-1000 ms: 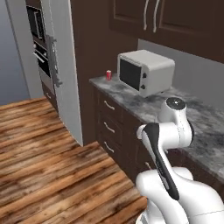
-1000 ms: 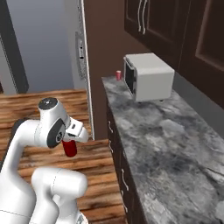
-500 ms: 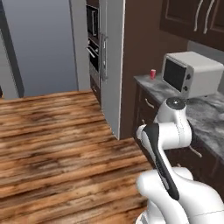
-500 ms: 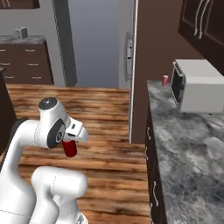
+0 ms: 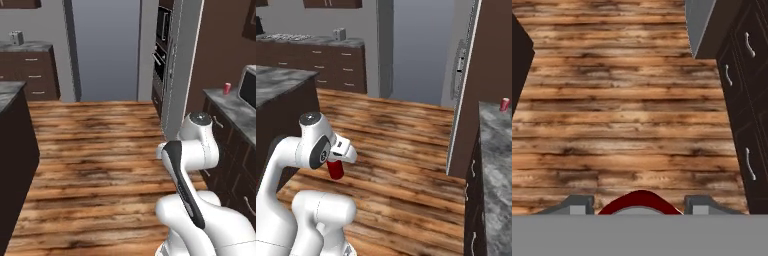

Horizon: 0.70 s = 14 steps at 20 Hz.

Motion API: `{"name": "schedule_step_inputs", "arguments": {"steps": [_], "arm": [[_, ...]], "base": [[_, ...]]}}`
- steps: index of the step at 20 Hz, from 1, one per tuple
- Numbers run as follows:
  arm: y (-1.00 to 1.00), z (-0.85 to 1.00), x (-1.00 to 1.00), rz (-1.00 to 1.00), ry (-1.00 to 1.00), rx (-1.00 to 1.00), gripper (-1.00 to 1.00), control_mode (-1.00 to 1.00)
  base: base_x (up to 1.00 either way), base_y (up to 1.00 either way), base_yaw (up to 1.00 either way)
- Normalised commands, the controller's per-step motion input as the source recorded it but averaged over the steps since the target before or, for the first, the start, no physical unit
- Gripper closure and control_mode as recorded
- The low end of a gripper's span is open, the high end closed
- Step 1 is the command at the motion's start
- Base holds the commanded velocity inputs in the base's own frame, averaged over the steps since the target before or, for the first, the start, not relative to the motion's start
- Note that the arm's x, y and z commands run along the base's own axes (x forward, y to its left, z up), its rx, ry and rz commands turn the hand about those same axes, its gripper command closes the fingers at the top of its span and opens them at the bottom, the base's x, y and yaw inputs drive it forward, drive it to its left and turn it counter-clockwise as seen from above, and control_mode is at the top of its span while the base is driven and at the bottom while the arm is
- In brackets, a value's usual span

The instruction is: Four empty soda cans are scattered around the kitchen. Gather all the cans and cluster them next to the stove for recycling.

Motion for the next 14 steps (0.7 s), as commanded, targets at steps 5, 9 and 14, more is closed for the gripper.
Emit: {"name": "schedule_step_inputs", "arguments": {"steps": [5, 9, 14], "arm": [[0.0, 0.0, 0.0, 0.0, 0.0, 0.0, 1.0, 1.0], [0.0, 0.0, 0.0, 0.0, 0.0, 0.0, 1.0, 1.0], [0.0, 0.0, 0.0, 0.0, 0.0, 0.0, 1.0, 1.0]], "base": [[0.63, 0.19, -0.08], [0.77, 0.21, -0.17], [0.84, 0.49, -0.14]]}}
